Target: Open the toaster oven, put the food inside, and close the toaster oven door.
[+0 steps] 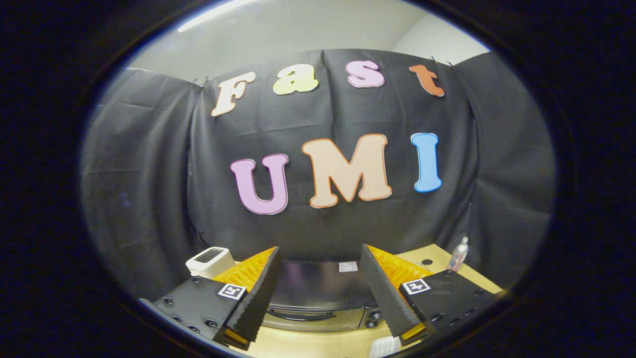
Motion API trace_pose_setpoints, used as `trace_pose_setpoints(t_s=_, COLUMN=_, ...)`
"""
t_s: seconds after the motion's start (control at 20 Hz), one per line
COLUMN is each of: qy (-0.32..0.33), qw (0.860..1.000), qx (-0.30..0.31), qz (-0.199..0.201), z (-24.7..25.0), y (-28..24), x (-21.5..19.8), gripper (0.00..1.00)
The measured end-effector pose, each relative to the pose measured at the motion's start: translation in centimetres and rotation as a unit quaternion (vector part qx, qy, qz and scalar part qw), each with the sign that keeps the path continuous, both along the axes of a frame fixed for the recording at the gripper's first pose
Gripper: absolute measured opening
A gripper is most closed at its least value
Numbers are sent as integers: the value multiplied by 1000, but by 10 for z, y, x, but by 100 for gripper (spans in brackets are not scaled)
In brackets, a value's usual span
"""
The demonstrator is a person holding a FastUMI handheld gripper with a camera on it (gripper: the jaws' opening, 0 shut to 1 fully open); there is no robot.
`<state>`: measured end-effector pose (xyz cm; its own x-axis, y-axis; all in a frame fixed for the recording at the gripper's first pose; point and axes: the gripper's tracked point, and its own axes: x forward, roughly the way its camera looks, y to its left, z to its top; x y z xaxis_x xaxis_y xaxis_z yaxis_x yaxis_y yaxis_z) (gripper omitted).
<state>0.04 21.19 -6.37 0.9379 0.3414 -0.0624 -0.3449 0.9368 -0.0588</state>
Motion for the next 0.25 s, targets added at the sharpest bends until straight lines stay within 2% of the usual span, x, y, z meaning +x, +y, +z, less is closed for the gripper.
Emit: trace_pose_setpoints(t_s=0.25, qy=-24, qw=1000, qx=9, qz=-13, z=9, y=-5, x=-10, gripper=96)
